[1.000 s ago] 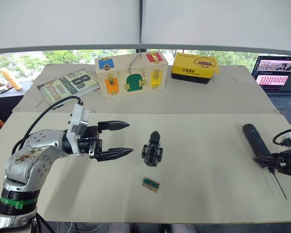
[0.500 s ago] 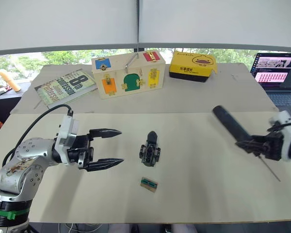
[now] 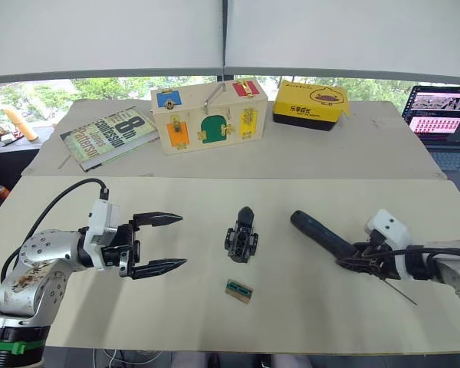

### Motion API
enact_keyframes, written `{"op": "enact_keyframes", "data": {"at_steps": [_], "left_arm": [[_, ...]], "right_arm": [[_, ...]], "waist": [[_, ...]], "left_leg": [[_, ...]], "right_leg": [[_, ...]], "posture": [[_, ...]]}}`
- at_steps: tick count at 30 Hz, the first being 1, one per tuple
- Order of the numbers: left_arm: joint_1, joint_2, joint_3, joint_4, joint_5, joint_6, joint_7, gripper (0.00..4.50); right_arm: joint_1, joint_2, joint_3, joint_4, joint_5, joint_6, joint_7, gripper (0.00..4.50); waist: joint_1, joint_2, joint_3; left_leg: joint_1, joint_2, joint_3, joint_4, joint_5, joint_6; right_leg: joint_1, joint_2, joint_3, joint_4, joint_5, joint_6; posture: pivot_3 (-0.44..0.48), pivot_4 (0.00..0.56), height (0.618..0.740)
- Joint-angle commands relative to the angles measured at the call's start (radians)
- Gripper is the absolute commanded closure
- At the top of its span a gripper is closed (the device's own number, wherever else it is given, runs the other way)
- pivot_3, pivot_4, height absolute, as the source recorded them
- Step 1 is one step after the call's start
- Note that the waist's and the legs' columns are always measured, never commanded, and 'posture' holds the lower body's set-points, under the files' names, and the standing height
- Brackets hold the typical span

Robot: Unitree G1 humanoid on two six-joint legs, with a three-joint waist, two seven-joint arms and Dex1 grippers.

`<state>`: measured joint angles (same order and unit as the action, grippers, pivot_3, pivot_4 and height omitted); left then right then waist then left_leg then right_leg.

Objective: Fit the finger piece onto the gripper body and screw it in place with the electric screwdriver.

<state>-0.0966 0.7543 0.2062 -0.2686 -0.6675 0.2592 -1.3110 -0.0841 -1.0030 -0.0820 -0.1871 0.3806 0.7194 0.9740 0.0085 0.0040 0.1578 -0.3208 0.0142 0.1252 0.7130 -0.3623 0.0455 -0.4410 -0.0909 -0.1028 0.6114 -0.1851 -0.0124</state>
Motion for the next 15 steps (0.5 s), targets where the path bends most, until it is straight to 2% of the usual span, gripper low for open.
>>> {"op": "enact_keyframes", "data": {"at_steps": [1,2,6,10,15], "left_arm": [[0.007,0.001,0.002,-0.037,0.004,-0.02,0.009,0.0],[0.008,0.002,0.002,-0.045,0.002,-0.017,0.014,0.0],[0.003,-0.008,0.003,-0.056,-0.003,-0.014,0.041,0.0],[0.012,-0.004,-0.011,-0.057,-0.004,-0.006,0.037,0.0],[0.002,-0.008,-0.03,-0.047,-0.001,-0.015,0.028,0.0]], "right_arm": [[-0.005,-0.008,-0.024,-0.008,0.014,0.003,0.015,2.04],[-0.004,-0.015,-0.026,-0.012,0.014,0.002,0.022,1.45],[-0.029,-0.065,-0.046,-0.044,0.021,0.042,0.036,0.06],[-0.082,-0.196,-0.031,-0.094,0.038,0.186,0.065,0.02],[-0.22,-0.392,0.123,-0.154,0.031,0.329,0.167,0.02]], "waist": [[0.0,0.0,0.0],[0.0,0.0,0.0],[0.0,0.0,0.0],[0.0,0.0,0.0],[-0.002,0.0,0.0]], "left_leg": [[0.0,0.0,0.0,0.0,0.0,0.0],[0.0,0.0,0.0,0.0,0.0,0.0],[0.0,0.0,0.0,0.0,0.0,0.0],[0.0,0.0,0.0,0.0,0.0,0.0],[-0.001,0.001,-0.002,0.0,0.0,0.0]], "right_leg": [[0.0,0.0,0.0,0.0,0.0,0.0],[0.0,0.0,0.0,0.0,0.0,0.0],[0.0,0.0,0.001,0.0,0.0,0.0],[0.0,-0.001,0.001,0.0,0.0,0.0],[-0.001,-0.001,0.002,0.0,0.0,-0.001]], "posture": [[0.0,0.15,0.74],[0.0,0.15,0.74],[0.0,0.15,0.74],[0.0,0.15,0.74],[0.0,0.15,0.74]]}}
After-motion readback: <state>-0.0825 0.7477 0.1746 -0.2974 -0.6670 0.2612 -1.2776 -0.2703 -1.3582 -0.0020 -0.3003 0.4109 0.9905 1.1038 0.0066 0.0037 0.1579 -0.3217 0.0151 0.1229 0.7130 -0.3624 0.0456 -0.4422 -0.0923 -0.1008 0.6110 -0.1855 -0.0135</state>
